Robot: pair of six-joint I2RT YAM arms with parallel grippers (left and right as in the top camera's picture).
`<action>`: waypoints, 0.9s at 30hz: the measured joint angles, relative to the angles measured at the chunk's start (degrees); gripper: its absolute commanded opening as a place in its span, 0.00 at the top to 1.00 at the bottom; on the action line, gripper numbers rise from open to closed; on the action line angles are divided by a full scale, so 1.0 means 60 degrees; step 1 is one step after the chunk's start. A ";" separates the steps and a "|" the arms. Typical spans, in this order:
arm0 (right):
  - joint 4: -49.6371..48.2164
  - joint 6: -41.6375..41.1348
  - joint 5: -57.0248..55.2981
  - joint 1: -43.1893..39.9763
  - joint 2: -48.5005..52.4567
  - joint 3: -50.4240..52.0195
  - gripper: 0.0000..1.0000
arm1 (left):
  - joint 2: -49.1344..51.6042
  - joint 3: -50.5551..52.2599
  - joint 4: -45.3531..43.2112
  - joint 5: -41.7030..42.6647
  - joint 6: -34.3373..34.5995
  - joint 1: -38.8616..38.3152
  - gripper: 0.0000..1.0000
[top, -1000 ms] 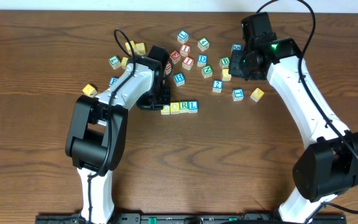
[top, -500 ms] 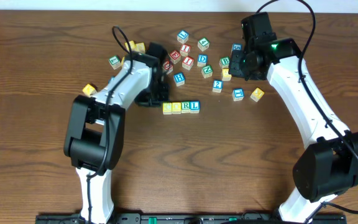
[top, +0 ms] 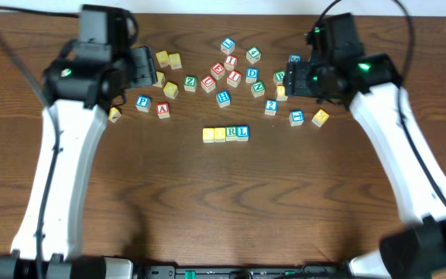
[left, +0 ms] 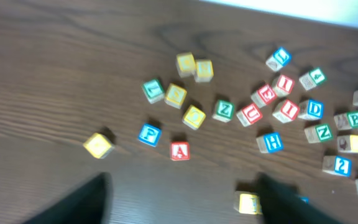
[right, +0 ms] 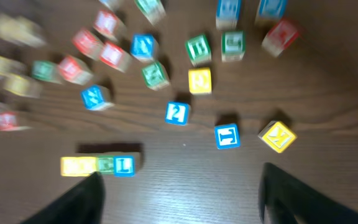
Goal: Spell out CORL
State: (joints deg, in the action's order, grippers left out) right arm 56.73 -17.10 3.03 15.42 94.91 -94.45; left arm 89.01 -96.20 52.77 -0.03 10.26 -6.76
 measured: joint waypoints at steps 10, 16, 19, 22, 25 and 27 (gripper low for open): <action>0.1173 0.0663 -0.0408 0.0000 -0.3337 -0.0007 0.01 | -0.0492 -0.0007 0.0146 -0.0055 0.0033 0.0058 0.02; 0.1486 0.0696 -0.0521 0.0000 -0.3672 -0.0007 0.01 | -0.0488 -0.0007 0.0146 -0.0055 0.0033 0.0058 0.02; 0.1807 0.0696 -0.0550 0.0000 -0.3668 -0.0007 0.01 | -0.0488 -0.0007 0.0146 -0.0055 0.0033 0.0058 0.02; 0.2310 0.0699 -0.0579 0.0000 -0.3668 -0.0004 0.01 | -0.0488 -0.0007 0.0142 -0.0058 0.0033 0.0058 0.02; 0.2401 0.0699 -0.0605 0.0000 -0.3668 -0.0004 0.01 | -0.0488 -0.0007 0.0146 -0.0055 0.0033 0.0058 0.02; 0.2182 0.0699 -0.0648 0.0000 -0.3668 -0.0004 0.01 | -0.0488 -0.0007 0.0146 -0.0058 0.0033 0.0058 0.02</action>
State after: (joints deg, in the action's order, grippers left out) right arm 69.82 -12.91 -0.86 15.42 72.90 -94.48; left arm 86.08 -96.25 53.65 -0.38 10.46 -6.42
